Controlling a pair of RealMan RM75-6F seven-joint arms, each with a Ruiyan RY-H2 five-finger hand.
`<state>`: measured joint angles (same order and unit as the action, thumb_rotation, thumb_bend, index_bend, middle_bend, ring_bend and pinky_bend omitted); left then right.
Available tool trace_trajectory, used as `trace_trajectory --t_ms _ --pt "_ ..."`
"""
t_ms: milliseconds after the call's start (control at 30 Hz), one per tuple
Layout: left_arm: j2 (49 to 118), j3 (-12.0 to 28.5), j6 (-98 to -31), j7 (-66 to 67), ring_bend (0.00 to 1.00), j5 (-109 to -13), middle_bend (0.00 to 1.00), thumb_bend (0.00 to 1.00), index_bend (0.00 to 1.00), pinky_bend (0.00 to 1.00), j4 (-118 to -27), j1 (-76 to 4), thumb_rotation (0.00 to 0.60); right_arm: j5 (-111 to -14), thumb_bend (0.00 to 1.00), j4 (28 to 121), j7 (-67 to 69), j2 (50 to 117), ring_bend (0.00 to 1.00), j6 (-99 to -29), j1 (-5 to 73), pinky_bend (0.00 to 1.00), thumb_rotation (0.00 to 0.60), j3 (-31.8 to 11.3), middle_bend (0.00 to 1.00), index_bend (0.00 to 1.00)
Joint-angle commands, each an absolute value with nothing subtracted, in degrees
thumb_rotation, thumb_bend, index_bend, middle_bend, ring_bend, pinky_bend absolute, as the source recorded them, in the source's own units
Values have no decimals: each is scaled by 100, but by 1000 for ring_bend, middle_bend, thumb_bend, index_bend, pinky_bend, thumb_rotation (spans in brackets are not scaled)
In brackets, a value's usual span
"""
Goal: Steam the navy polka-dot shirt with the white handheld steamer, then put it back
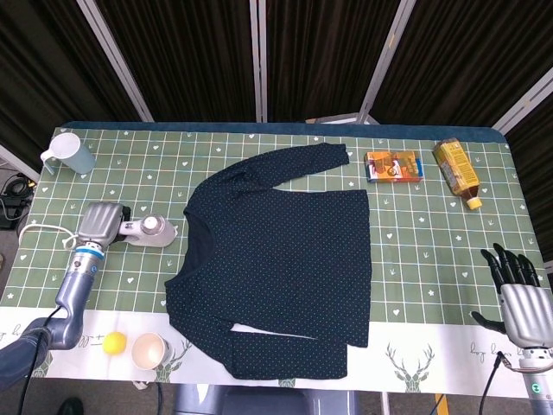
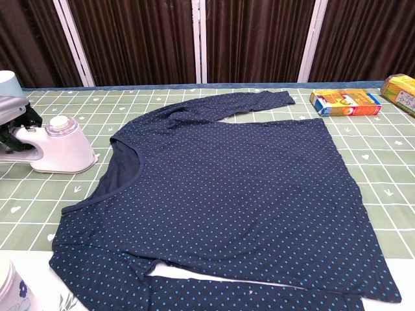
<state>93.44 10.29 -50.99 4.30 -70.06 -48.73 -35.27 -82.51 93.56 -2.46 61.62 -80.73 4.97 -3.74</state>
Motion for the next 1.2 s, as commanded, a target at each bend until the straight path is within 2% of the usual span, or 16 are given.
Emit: trace_trajectory --t_ms 33,300,567,800,1200 --pt "9285 943 -5193 231 763 -7170 836 656 920 927 -4875 -3502 600 -8259 0 9359 -260 6167 0 -8077 497 0 600 -369 0 0" --pt "8961 733 -5547 -710 764 -7789 840 647 922 932 -5140 -3461 600 -8281 0 9383 -309 6177 0 -8093 495 0 600 -355 0 0" --pt "8464 798 -6057 -1314 766 -8264 842 647 926 935 -6079 -3572 600 -8273 0 9410 -290 6159 0 -8108 491 0 600 -364 0 0" --pt "8341 989 -5563 -1081 766 -8107 842 647 926 935 -7014 -3989 600 -8207 0 9395 -229 6137 0 -8096 495 0 600 -397 0 0" --pt "8927 1109 -4720 -546 768 -7570 842 647 926 950 -7283 -4565 600 -7995 0 9293 -20 6095 0 -7986 510 0 600 -472 0 0"
